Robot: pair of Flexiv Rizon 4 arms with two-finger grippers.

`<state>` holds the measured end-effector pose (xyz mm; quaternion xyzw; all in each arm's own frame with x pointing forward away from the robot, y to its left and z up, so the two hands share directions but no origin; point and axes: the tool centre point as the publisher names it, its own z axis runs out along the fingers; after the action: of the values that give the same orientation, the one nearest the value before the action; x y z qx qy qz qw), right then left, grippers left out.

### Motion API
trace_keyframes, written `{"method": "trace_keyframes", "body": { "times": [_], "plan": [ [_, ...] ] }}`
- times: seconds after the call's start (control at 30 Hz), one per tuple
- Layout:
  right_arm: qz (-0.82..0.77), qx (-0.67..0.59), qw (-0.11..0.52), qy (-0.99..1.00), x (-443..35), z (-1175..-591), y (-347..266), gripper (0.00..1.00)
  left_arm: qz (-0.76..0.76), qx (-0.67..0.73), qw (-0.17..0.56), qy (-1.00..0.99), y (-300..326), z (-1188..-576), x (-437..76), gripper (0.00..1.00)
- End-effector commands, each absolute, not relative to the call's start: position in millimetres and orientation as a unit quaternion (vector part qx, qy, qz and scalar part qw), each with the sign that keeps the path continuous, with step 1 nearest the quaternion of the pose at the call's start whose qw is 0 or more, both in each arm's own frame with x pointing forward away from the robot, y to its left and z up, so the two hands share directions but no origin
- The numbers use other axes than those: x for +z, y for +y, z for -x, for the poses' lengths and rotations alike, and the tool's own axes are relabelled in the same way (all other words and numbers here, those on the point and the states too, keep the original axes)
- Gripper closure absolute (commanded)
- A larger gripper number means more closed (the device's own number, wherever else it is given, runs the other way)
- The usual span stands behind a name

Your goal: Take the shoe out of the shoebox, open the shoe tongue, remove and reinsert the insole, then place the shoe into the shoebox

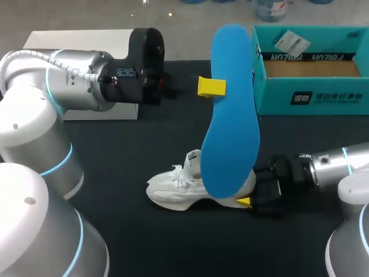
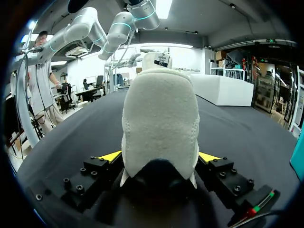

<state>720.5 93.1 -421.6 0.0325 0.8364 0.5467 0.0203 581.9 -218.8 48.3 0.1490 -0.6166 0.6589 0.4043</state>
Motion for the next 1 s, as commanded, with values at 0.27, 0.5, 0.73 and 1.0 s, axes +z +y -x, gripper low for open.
{"method": "trace_keyframes", "body": {
  "times": [0.27,0.5,0.73,1.0],
  "plan": [
    [-0.033,0.523,0.006,0.852,-414.2,-721.5,91.6,0.0,-0.148,0.66,0.405,-0.616,-220.2,-582.1,47.5,1.0],
    [-0.032,0.495,-0.002,0.868,-403.0,-721.6,89.2,0.0,-0.148,0.66,0.405,-0.616,-220.2,-582.1,47.5,1.0],
    [-0.041,0.457,-0.011,0.888,-392.6,-718.1,89.7,0.0,-0.148,0.66,0.405,-0.616,-220.2,-582.1,47.5,1.0],
    [-0.048,0.446,-0.014,0.894,-391.3,-716.5,89.4,0.0,-0.148,0.66,0.405,-0.616,-220.2,-582.1,47.5,1.0]
  ]
}}
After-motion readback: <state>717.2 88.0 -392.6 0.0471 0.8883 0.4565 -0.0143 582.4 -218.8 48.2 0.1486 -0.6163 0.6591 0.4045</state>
